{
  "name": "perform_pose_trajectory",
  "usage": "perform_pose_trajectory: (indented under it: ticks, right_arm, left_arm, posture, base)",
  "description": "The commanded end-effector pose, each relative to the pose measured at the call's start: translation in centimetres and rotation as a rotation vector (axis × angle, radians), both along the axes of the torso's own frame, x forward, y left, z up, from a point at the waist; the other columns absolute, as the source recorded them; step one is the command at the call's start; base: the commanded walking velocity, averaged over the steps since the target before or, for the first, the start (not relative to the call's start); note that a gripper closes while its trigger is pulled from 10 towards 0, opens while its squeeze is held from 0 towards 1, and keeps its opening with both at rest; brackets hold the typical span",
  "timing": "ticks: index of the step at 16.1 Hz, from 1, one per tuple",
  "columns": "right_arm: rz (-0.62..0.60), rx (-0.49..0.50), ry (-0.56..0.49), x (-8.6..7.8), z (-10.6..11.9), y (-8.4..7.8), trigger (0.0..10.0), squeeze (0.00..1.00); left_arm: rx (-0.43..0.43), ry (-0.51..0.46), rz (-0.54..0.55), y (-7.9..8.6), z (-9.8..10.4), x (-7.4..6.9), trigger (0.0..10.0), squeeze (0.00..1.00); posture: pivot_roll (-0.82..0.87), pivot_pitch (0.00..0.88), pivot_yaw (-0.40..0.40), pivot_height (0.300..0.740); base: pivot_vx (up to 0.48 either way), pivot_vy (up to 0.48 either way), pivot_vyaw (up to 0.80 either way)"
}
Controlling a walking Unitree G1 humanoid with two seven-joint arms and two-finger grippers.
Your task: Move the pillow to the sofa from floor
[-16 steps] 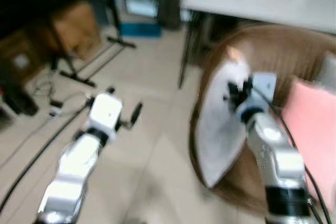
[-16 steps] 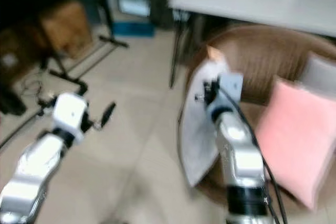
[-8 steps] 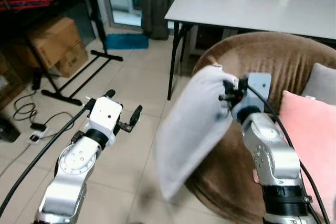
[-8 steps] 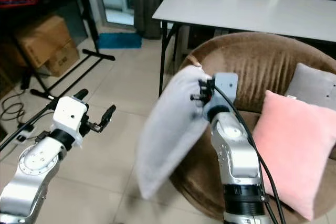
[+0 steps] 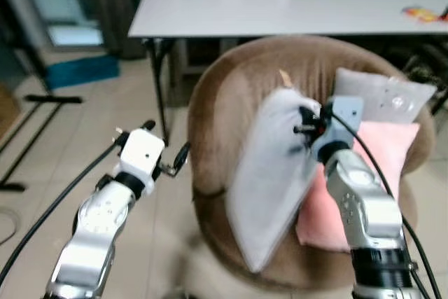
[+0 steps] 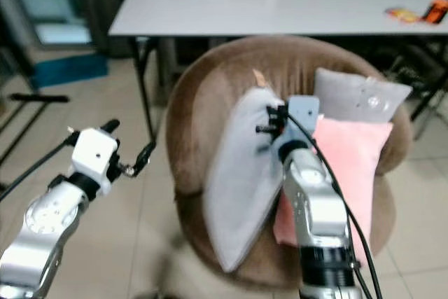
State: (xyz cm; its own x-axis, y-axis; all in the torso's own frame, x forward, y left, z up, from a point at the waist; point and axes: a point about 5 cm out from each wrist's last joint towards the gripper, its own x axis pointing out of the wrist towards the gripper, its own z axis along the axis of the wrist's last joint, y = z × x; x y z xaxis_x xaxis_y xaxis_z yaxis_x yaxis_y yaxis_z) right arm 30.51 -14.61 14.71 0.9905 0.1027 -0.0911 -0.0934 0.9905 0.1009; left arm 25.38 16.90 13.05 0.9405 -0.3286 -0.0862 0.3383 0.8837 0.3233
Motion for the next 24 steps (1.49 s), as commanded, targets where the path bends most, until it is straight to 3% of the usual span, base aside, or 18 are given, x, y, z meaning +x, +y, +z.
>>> perform_pose_trajectory:
  ticks: [1, 8, 12, 15, 18, 20, 24]
  right_arm:
    - [0.039, 0.011, -0.078, 0.3, 1.6, 1.0, 10.0, 0.0]
    - [0.085, 0.043, -0.106, 1.8, 2.4, 2.3, 10.0, 0.0]
    - [0.084, 0.074, -0.103, 4.5, 2.8, 2.8, 10.0, 0.0]
    - [0.05, 0.083, -0.035, 5.9, 1.7, 2.5, 10.0, 0.0]
    - [-0.006, 0.07, 0.117, 7.0, -2.8, 0.4, 10.0, 0.0]
    - [-0.04, 0.053, 0.223, 6.4, -5.5, -1.2, 10.0, 0.97]
    - [-0.169, 0.04, 0.267, 6.3, -5.9, -4.4, 10.0, 1.0]
  left_arm:
    - [0.005, -0.003, 0.005, 0.3, 0.2, 0.0, 10.0, 0.0]
    - [0.022, 0.029, -0.039, 0.2, -0.1, -0.2, 10.0, 0.0]
    - [0.059, 0.09, -0.168, -0.2, -0.3, -0.4, 10.0, 0.0]
    - [0.068, 0.129, -0.238, -0.4, -0.4, -0.7, 10.0, 0.0]
    - [0.096, 0.223, -0.391, -0.5, -1.1, -0.8, 10.0, 0.0]
    - [0.112, 0.229, -0.415, -0.6, -1.0, -0.4, 10.0, 0.0]
    - [0.117, 0.228, -0.432, -0.8, -1.0, 0.1, 10.0, 0.0]
  posture:
    - [-0.11, 0.0, 0.006, 0.74]
    - [-0.11, 0.0, 0.004, 0.74]
    - [-0.09, 0.0, 0.0, 0.74]
    - [-0.08, 0.0, -0.002, 0.74]
    - [-0.08, 0.0, 0.001, 0.74]
    - [-0.08, 0.0, 0.014, 0.74]
    - [-0.08, 0.0, 0.011, 0.74]
  base:
    - [0.382, 0.0, 0.0]
    - [0.26, 0.0, 0.0]
    - [0.0, 0.0, 0.0]
    - [0.0, 0.0, 0.0]
    - [0.0, 0.0, 0.0]
    - [0.0, 0.0, 0.0]
    - [0.0, 0.0, 0.0]
